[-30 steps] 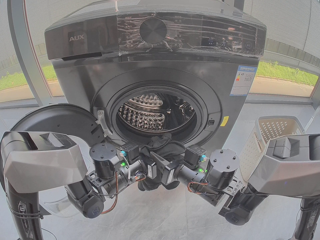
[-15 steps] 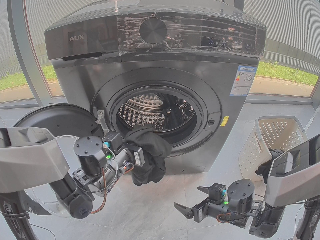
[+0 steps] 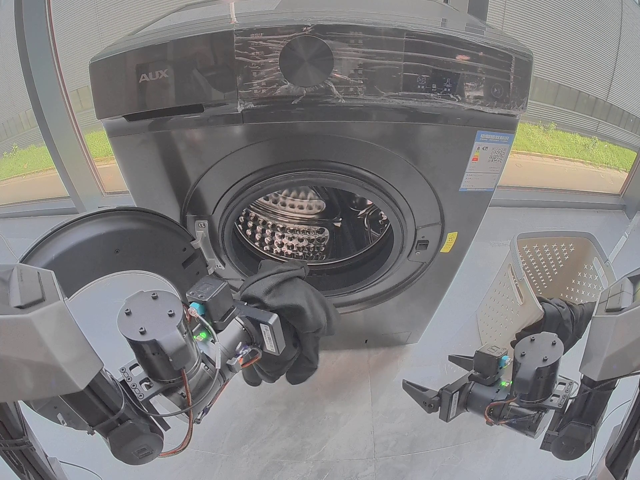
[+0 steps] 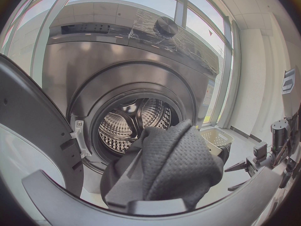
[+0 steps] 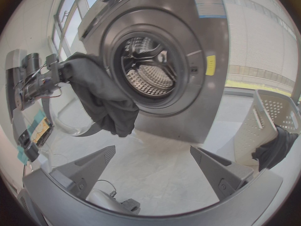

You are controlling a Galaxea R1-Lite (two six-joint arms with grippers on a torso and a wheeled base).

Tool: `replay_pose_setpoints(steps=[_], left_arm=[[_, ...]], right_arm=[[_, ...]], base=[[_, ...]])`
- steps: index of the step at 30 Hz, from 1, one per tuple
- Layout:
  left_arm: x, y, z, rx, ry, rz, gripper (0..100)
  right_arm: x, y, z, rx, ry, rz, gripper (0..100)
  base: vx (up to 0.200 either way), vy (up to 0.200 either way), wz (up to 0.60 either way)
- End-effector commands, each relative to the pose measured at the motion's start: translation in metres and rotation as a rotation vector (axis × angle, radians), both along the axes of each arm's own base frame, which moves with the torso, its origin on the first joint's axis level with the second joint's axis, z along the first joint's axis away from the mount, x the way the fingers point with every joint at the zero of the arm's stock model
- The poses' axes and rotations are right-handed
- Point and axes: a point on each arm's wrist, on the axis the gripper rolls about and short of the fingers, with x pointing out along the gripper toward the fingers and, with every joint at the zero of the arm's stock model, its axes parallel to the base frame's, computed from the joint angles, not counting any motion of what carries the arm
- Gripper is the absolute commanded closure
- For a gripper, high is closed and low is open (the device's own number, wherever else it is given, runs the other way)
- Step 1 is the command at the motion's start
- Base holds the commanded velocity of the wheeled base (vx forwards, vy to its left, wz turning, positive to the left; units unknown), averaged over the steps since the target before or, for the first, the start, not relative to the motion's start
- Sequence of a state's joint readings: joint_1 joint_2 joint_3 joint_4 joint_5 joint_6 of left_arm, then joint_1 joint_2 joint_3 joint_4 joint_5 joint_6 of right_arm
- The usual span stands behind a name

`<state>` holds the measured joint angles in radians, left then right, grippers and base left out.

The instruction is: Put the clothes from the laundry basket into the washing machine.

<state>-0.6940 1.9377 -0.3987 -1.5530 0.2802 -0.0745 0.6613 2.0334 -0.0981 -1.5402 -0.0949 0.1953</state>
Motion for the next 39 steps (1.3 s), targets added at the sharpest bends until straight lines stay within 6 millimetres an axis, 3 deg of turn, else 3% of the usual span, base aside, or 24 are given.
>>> replay_pose_setpoints(steps=[1,6,17,39], left_arm=[[-0.003,-0.001,0.001,0.0,-0.003,-0.008,100],[-0.004,0.001,0.004,-0.002,-0.01,-0.002,100],[-0.004,0.0,-0.001,0.01,0.004,0.001,100],[-0.007,-0.005,-0.011,0.024,0.038,-0.014,100]], right_arm=[[0.005,-0.009,0.004,0.008,-0.016,-0.05,0],[0.012,-0.02,0.007,-0.021,-0.048,-0.182,0],[0.008,-0.017,0.01,-0.011,-0.051,-0.162,0],[0.007,-0.015,0.009,-0.01,-0.047,-0.155,0]], base=[[0.0,0.0,0.0],[0.0,0.0,0.0],[0.164,0.0,0.0],[0.027,0.0,0.0]])
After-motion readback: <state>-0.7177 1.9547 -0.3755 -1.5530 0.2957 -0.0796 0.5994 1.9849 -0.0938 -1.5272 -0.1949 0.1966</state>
